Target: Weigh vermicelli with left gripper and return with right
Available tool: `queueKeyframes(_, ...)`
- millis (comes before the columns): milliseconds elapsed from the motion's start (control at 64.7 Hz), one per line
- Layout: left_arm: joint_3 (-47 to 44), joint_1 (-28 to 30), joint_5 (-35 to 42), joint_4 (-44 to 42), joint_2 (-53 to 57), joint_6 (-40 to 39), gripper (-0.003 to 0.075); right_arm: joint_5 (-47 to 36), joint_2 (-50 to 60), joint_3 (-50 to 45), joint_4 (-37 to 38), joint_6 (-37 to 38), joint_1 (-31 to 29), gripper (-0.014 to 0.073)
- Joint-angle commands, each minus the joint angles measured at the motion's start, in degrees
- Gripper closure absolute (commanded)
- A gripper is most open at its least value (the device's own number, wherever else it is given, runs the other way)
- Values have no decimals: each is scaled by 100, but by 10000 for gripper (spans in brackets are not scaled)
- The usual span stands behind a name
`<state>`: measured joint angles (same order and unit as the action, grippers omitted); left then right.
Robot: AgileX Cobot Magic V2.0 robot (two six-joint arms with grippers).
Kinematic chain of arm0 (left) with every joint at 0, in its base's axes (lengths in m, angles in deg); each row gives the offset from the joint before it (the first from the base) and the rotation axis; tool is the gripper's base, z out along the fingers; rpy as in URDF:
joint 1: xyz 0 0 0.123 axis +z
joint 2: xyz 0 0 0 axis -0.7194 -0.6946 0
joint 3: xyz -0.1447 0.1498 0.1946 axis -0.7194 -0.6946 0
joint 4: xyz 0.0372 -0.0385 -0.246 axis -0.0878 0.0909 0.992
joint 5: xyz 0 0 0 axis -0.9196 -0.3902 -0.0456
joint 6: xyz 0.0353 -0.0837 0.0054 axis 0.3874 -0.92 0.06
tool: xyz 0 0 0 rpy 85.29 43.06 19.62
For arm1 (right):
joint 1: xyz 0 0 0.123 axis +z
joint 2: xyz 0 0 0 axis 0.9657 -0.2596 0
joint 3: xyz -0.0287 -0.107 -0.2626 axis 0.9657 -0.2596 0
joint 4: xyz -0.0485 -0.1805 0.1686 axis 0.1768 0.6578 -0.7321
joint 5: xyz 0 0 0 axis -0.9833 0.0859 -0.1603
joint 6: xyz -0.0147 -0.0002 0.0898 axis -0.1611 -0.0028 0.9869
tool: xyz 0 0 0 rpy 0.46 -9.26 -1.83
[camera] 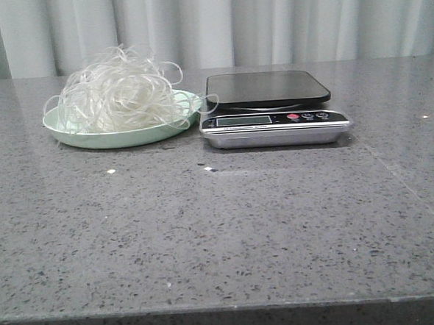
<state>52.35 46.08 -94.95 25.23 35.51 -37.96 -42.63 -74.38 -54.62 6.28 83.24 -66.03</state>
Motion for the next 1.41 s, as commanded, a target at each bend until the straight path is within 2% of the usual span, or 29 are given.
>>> queueKeyframes(0,-43,14,475,53,116,-5,593,-406,102,47,67,-31,2,426)
queueKeyframes(727,-43,14,551,53,116,-5,593,-406,102,47,67,-31,2,426)
queueKeyframes(819,-43,14,828,53,116,-5,593,-406,102,47,67,-31,2,426)
queueKeyframes(974,55,14,2291,77,116,-18,593,-406,102,47,67,-31,2,426)
queueKeyframes(1020,261,14,2420,77,116,-18,593,-406,102,47,67,-31,2,426)
queueKeyframes(1252,2131,14,896,18,-557,-18,593,-406,102,47,67,-31,2,426)
queueKeyframes(1391,2967,14,49,475,-1318,-18,593,-406,102,47,67,-31,2,426)
